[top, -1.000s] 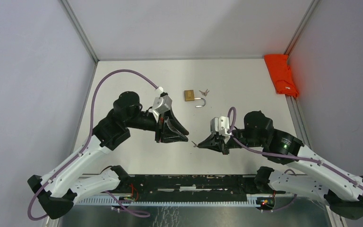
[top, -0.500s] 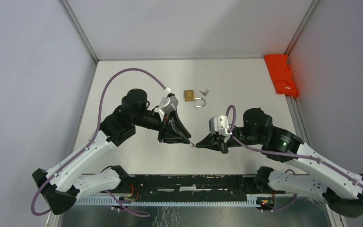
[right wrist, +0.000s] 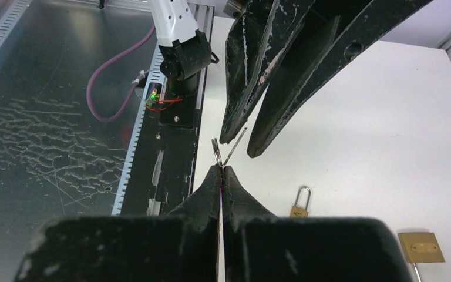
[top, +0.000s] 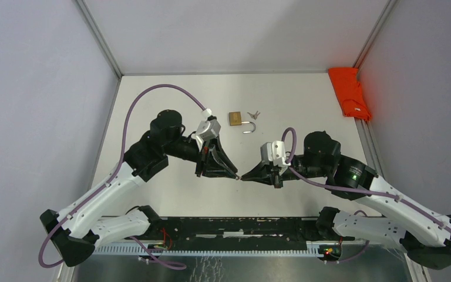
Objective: Unlock with the key
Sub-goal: Pick up the key from the center of the board.
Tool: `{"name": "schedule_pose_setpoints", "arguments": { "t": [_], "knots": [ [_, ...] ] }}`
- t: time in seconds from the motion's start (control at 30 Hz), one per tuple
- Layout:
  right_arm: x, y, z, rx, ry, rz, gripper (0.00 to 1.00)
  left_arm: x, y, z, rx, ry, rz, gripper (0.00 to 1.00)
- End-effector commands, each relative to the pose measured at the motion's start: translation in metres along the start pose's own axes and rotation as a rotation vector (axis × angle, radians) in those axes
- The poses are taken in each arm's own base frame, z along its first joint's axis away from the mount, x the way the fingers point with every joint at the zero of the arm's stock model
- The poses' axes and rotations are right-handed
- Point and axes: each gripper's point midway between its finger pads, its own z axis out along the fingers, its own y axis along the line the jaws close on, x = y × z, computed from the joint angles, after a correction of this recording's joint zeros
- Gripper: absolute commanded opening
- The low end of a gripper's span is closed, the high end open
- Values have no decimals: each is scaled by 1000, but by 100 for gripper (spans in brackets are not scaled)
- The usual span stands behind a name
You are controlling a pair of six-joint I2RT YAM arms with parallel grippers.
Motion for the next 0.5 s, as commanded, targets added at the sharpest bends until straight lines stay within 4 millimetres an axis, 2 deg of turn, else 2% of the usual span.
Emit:
{"name": "schedule_pose_setpoints", "arguments": {
  "t": [0.0, 0.4, 0.47],
  "knots": [
    [-31, -3, -4, 1, -79, -64, 0, -16, -7, 1, 40, -28, 63, 28],
    [-29, -6, 2, 1, -71, -62, 0, -27, -18, -4, 48, -84, 101, 19],
    [-30, -7, 2, 3, -74, -63, 0, -27, -21, -5, 48, -88, 108, 14]
  ]
}}
